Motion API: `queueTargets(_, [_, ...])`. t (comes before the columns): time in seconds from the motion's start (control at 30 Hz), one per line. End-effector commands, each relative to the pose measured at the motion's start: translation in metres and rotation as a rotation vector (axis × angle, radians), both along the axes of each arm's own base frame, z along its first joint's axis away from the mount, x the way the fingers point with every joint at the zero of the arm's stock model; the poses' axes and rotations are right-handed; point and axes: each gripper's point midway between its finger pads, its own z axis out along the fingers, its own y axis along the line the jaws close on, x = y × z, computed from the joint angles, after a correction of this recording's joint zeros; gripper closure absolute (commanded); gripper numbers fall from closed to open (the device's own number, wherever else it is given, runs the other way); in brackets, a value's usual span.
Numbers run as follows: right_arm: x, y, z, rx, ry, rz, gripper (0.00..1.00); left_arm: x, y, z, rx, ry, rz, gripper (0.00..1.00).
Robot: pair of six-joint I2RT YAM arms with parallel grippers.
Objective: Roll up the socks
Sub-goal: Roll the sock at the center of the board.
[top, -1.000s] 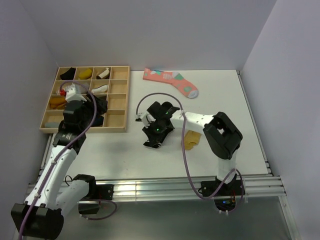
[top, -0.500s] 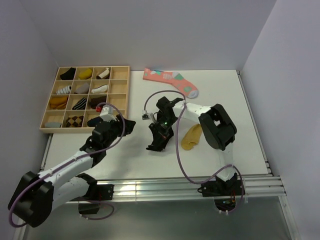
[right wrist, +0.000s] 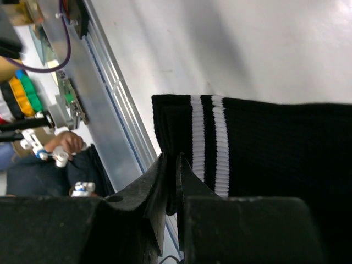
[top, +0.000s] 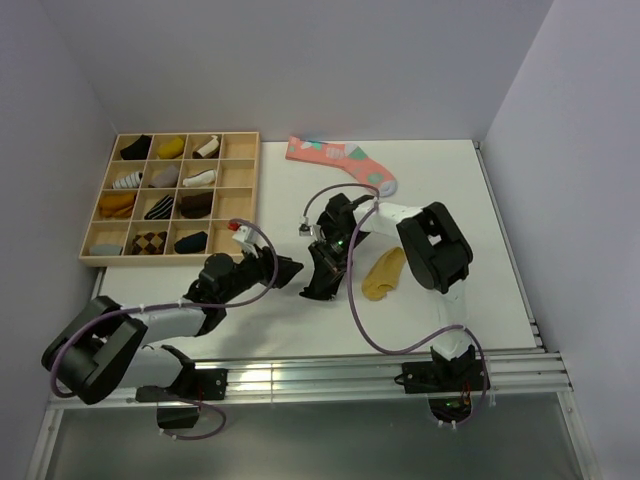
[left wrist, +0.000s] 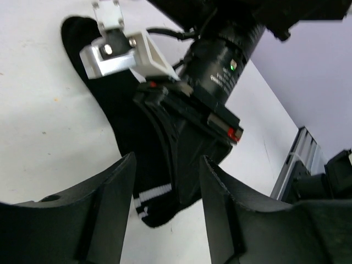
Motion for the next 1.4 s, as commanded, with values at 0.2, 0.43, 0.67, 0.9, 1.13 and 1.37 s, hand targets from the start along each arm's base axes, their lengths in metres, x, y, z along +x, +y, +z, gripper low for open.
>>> queueTargets(0.2, [0.012, -0.014, -0.011, -0.039, 0.037, -0.093, 1.00, -0.016, -0.028, -0.001, -0.039, -0.066, -0.170, 0.39])
queueTargets(0.43, [0.016, -0.022, -0.015, -0.037, 0.077, -0.124, 1.00, -0.019, -0.053, -0.023, -0.029, -0.027, -0.252, 0.38])
queueTargets(0.67, [0.017, -0.031, -0.017, -0.020, 0.116, -0.145, 1.00, -0.016, -0.062, -0.041, -0.021, 0.000, -0.261, 0.36])
queueTargets(0.9, [0.014, -0.034, -0.015, -0.005, 0.136, -0.138, 1.00, -0.009, -0.073, -0.049, -0.020, 0.009, -0.286, 0.35])
queueTargets(1.13, [0.021, -0.040, -0.016, -0.005, 0.153, -0.181, 1.00, -0.010, -0.079, -0.062, -0.012, 0.035, -0.322, 0.38])
queueTargets(1.37, [0.031, -0.050, -0.017, 0.001, 0.171, -0.233, 1.00, -0.014, -0.080, -0.073, 0.000, 0.055, -0.345, 0.40])
